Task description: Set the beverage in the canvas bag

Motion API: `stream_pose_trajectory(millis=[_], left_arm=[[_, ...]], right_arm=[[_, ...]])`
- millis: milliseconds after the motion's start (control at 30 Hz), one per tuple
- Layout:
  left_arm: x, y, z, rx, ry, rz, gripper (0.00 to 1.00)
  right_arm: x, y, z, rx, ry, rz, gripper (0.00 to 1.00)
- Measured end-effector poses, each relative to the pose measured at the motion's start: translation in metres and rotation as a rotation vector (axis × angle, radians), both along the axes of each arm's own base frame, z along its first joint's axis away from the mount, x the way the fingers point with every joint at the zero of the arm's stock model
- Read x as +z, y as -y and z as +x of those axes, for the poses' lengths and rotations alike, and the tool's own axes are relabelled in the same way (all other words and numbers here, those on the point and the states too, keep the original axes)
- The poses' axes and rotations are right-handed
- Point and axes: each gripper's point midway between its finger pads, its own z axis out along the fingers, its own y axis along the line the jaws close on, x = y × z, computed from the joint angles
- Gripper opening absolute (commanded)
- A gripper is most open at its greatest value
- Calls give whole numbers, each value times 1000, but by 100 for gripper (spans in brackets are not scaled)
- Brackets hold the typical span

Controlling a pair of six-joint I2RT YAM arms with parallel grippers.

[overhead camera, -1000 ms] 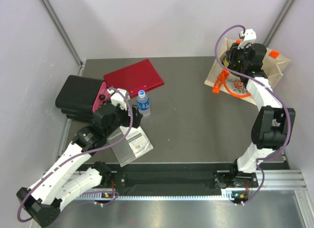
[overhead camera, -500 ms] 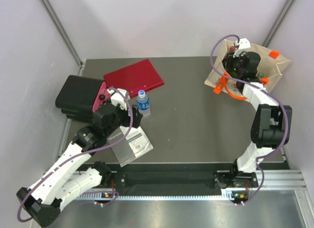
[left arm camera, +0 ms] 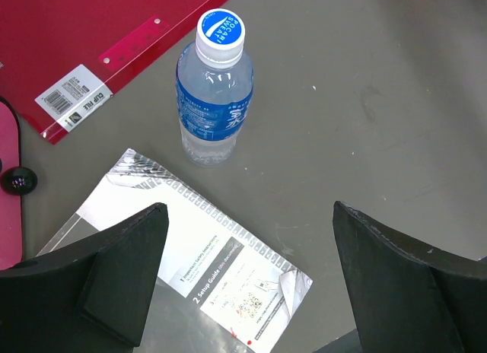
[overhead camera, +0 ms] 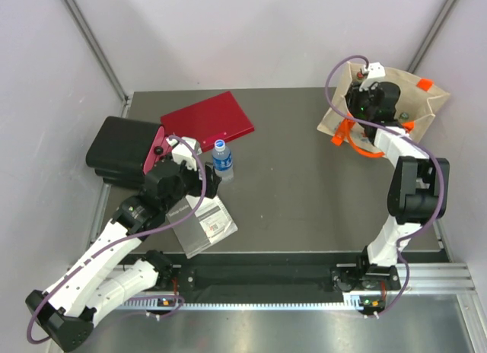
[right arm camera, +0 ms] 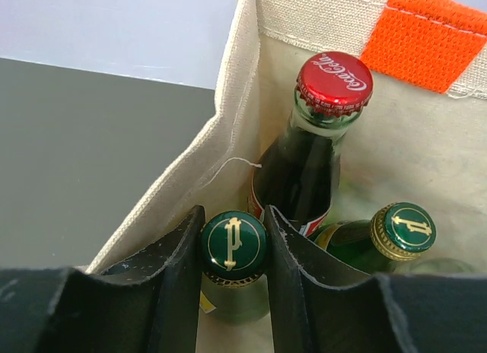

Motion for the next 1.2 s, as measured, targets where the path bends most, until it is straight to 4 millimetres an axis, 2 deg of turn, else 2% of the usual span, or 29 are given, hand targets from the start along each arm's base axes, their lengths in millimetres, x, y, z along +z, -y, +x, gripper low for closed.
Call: stream_pose_trajectory(millis=[100, 133, 233, 400, 533, 900, 1033, 1200], left_arm=[[0, 0, 0, -1, 0, 0, 93], [0, 0, 0, -1, 0, 0, 93], [0, 0, 0, -1, 0, 0, 93], [0, 0, 0, -1, 0, 0, 93], [0, 0, 0, -1, 0, 0, 93], [0, 0, 0, -1, 0, 0, 93], [0, 0, 0, -1, 0, 0, 93], [0, 0, 0, -1, 0, 0, 93]], right_arm=[[-4, 0, 2, -2, -8, 0, 21], [-4, 1, 3, -2, -13, 0, 27], [-6, 1, 9, -2, -25, 2, 35], [-12, 0, 12, -4, -60, 15, 40], [-7, -2, 14, -8, -48, 27, 45], [-4, -3, 13, -22, -47, 40, 46], [14, 1, 11, -47, -28, 41, 51], [58, 6, -1, -96, 32, 49, 53]])
